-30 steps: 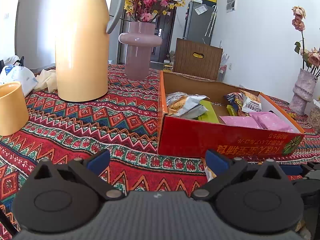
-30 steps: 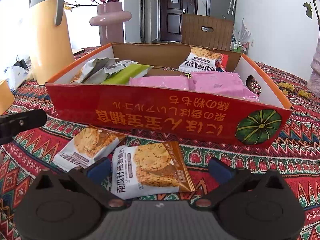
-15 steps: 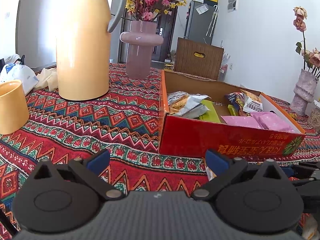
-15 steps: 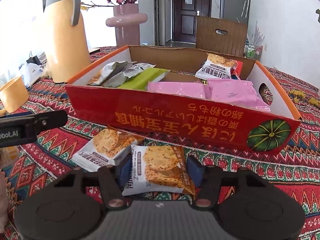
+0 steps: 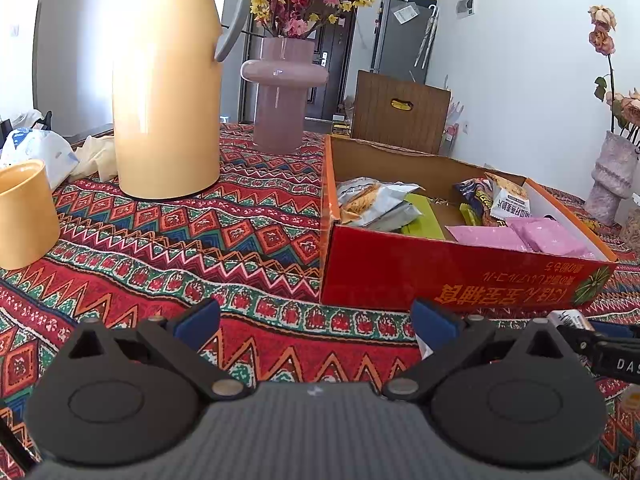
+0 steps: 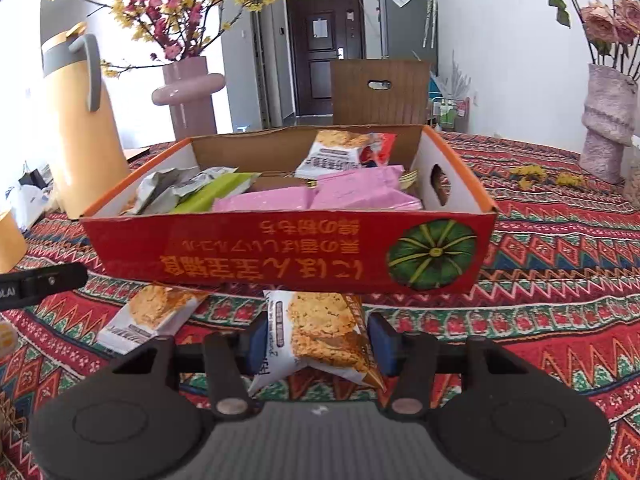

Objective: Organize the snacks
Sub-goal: 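Grasp a white biscuit packet with the right gripper, then grasp another biscuit packet with the left gripper while the right gripper holds its packet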

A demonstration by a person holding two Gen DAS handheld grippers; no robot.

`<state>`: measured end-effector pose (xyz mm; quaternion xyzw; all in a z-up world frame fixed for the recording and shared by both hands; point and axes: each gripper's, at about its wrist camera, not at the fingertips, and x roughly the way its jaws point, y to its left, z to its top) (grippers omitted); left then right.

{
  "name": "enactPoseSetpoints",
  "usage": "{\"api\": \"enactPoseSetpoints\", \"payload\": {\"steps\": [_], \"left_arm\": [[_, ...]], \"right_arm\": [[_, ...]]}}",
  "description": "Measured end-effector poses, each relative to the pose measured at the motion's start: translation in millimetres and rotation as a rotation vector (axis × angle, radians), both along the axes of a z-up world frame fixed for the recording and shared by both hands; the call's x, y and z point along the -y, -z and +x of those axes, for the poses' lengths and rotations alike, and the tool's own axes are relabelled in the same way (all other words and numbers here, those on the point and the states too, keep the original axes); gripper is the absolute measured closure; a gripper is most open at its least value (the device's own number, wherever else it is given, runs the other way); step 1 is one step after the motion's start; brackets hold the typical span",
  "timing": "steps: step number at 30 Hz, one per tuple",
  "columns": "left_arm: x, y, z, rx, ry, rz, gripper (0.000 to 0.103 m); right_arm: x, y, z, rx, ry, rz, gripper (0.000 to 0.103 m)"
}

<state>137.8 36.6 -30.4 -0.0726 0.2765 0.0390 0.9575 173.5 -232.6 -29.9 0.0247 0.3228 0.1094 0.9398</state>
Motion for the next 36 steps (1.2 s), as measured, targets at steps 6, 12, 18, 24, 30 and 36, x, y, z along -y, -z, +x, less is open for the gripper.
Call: {"api": "enactPoseSetpoints", "payload": {"steps": [6, 12, 18, 24, 30, 36], "left_arm": [[1.6, 1.0, 1.4, -0.010, -0.006, 0.016, 0.000], [3.3, 1.1, 2.8, -0.018, -0.037, 0.045, 0.000], [11.4, -3.4, 6.3, -0.059, -0.030, 0.094, 0.000], [26.5, -5.6, 16.3, -0.148, 0.064, 0.019, 0.000], [56.8, 3.2, 27.7, -0.209, 0.126, 0.019, 0.000], [78.7, 6.3, 39.8, -0.236, 0.147, 0.053, 0.005]], "right_arm": [[29.1, -0.4, -0.5, 0.049, 0.082, 0.056, 0.052], [33.9, -0.9, -8.2, 0.103, 0.096, 0.087, 0.052], [32.2, 1.2, -9.8, 0.113, 0.081, 0.095, 0.052], [31.0, 2.0, -12.5, 0.128, 0.080, 0.095, 0.052], [32.2, 2.7, -12.3, 0.126, 0.076, 0.106, 0.052], [32.6, 2.5, -12.4, 0.125, 0.073, 0.116, 0.051]]}}
